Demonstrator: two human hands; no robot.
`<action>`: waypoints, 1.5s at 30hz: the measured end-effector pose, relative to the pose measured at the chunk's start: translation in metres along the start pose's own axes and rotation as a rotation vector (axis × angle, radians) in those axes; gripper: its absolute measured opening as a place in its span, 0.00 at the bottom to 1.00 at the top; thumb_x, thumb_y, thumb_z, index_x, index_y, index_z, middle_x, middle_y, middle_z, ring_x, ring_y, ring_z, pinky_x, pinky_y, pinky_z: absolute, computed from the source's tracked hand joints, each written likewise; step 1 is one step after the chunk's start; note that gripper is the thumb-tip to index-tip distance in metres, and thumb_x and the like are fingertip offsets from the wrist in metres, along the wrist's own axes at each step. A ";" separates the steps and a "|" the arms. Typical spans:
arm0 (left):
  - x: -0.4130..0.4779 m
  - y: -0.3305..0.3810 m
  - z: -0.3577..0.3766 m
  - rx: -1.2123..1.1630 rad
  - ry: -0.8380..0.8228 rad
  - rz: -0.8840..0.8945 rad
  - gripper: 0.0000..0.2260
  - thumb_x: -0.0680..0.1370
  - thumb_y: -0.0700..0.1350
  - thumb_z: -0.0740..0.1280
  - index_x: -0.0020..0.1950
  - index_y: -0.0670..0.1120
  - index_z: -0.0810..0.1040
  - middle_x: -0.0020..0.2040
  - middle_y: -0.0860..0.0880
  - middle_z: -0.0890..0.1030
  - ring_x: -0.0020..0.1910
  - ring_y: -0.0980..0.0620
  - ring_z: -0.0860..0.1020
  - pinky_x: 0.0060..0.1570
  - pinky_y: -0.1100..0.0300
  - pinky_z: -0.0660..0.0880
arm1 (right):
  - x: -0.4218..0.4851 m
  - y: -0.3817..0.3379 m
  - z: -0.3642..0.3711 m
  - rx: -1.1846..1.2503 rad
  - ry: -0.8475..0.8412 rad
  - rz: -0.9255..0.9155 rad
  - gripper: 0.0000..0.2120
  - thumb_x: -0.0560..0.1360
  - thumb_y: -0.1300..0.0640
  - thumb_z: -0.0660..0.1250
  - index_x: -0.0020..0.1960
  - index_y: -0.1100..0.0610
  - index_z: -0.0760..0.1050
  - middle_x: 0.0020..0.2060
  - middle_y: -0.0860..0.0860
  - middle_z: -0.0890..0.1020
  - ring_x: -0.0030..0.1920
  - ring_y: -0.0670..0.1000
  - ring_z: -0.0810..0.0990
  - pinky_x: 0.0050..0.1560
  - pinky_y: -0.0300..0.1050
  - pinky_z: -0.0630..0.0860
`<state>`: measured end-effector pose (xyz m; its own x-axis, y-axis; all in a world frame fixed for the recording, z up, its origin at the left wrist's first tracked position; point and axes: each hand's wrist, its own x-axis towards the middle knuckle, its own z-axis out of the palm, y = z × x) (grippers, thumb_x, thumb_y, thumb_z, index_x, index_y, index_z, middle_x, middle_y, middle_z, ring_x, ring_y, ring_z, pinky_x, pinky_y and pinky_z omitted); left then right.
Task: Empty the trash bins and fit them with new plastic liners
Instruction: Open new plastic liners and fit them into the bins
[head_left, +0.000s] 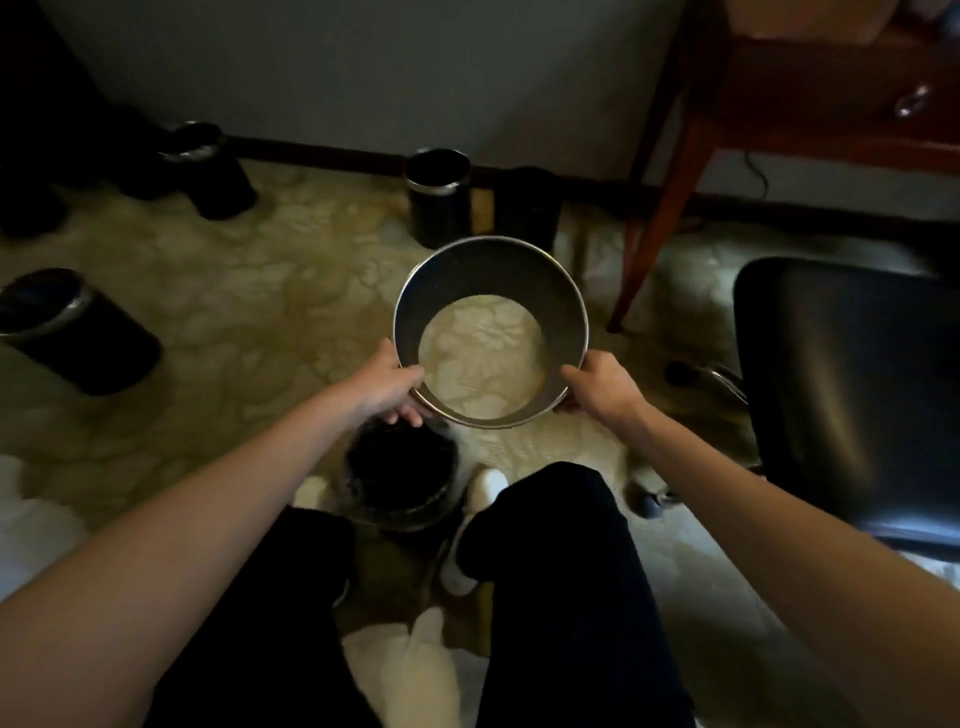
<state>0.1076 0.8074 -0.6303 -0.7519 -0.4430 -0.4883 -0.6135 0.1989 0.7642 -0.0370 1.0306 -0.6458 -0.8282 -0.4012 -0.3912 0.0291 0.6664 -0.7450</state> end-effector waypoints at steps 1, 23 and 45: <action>-0.018 -0.008 -0.011 -0.029 0.018 0.002 0.10 0.77 0.34 0.57 0.54 0.44 0.59 0.31 0.40 0.81 0.20 0.51 0.77 0.17 0.66 0.62 | -0.011 -0.007 0.012 0.014 -0.022 -0.027 0.10 0.75 0.57 0.62 0.52 0.58 0.79 0.38 0.55 0.86 0.39 0.54 0.86 0.51 0.58 0.82; -0.095 -0.144 -0.079 -0.335 0.091 -0.226 0.10 0.76 0.35 0.60 0.54 0.45 0.65 0.34 0.42 0.80 0.23 0.53 0.76 0.19 0.64 0.68 | -0.052 -0.049 0.129 -0.082 -0.386 -0.037 0.10 0.79 0.64 0.58 0.48 0.70 0.75 0.33 0.62 0.84 0.30 0.52 0.84 0.30 0.41 0.80; -0.004 -0.199 -0.066 -0.335 -0.052 -0.307 0.12 0.74 0.36 0.58 0.56 0.47 0.67 0.36 0.35 0.83 0.21 0.52 0.76 0.20 0.66 0.68 | 0.011 -0.026 0.164 -0.152 -0.417 0.128 0.14 0.80 0.61 0.58 0.54 0.71 0.76 0.39 0.63 0.85 0.35 0.56 0.84 0.35 0.43 0.81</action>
<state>0.2485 0.7124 -0.7522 -0.5633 -0.3913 -0.7277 -0.7046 -0.2324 0.6704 0.0449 0.9055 -0.7190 -0.5264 -0.5074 -0.6822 0.0082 0.7993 -0.6009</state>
